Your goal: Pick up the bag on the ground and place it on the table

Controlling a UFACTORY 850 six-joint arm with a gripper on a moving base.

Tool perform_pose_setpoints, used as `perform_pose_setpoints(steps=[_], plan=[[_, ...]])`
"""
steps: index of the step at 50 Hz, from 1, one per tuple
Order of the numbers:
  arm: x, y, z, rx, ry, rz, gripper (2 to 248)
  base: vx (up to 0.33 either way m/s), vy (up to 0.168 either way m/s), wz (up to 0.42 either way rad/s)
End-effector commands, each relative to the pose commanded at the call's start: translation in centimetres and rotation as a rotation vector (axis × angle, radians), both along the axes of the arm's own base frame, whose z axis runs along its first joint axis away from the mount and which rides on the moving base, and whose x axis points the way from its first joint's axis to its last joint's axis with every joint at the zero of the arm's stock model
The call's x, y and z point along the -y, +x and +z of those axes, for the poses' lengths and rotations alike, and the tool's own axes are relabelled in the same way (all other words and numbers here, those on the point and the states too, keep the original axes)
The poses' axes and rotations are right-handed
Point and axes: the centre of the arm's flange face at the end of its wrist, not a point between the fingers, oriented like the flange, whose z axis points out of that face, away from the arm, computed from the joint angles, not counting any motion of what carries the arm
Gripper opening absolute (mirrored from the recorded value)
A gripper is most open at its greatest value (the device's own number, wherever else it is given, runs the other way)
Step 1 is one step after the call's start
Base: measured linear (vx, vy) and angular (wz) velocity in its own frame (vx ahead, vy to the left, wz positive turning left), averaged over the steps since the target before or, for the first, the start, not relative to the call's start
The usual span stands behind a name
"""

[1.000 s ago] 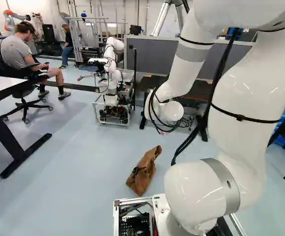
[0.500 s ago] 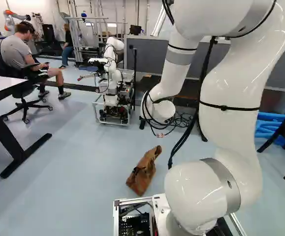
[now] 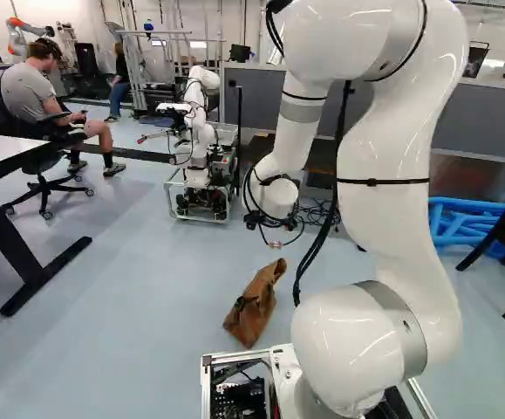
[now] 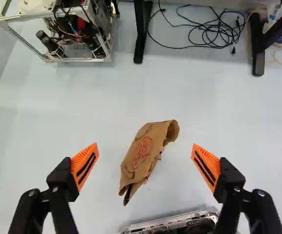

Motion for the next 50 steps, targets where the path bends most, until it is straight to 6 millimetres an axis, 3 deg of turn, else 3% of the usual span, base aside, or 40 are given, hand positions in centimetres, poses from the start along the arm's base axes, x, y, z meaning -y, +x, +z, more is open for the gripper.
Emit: perform_pose_setpoints(steps=[50], plan=[[-1.0,1.5,-7.6,-0.27,0.058,-0.12,247,0.0,0.0,0.0]])
